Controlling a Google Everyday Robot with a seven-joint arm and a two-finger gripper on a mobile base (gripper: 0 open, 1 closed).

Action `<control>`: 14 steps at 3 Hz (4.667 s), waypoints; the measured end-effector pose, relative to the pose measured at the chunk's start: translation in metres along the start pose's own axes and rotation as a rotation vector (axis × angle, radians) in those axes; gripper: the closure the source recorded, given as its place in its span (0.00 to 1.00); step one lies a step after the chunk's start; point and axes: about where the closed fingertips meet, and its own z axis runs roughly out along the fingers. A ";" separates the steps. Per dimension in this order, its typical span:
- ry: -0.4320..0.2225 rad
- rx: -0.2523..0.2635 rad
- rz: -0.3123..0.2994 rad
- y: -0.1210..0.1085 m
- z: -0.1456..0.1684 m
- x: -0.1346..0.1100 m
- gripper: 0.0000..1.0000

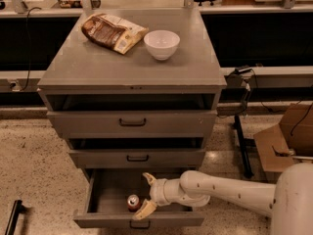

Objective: Pick coke can from bottom drawer and place on counter

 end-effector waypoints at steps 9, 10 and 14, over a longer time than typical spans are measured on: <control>-0.153 -0.061 0.023 -0.041 0.131 0.109 0.64; -0.184 -0.102 -0.002 -0.037 0.132 0.103 0.89; -0.301 -0.019 -0.167 0.001 -0.051 -0.104 1.00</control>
Offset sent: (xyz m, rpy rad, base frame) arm 0.0360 -0.0249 -0.1450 0.0819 0.0218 -0.1845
